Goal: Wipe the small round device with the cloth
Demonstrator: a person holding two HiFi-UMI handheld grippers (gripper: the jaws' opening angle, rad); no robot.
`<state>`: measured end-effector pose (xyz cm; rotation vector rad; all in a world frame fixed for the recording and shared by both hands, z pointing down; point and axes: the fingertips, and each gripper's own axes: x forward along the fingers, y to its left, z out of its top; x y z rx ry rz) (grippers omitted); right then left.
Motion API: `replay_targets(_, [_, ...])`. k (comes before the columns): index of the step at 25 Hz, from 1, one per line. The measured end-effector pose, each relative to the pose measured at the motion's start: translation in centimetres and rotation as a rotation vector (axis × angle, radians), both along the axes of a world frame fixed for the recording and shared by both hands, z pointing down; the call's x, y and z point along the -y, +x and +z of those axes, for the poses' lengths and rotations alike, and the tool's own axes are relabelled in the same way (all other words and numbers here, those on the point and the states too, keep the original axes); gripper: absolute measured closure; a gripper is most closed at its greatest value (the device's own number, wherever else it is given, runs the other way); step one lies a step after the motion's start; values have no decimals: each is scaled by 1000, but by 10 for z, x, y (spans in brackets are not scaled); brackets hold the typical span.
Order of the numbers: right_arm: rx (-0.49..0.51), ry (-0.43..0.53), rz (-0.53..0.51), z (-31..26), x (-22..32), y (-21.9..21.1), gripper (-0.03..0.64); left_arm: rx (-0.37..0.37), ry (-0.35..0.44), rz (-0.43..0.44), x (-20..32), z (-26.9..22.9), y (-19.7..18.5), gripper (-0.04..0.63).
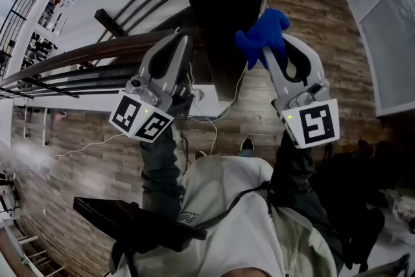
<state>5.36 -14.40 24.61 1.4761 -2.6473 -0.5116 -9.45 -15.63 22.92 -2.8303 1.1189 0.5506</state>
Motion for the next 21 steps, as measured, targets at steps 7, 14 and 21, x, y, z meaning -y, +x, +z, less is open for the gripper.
replay_targets(7, [-20,-1,16,12,-5,5,538,22,-19,-7,-4,10,7,591])
replay_targets(14, [-46,29,23,6,-11,9,540,12,-28,-11,-9,9,13,591])
replay_targets(21, [-58,14,20,15,-14,3,538,3,-33,-19,-11,13,9,591])
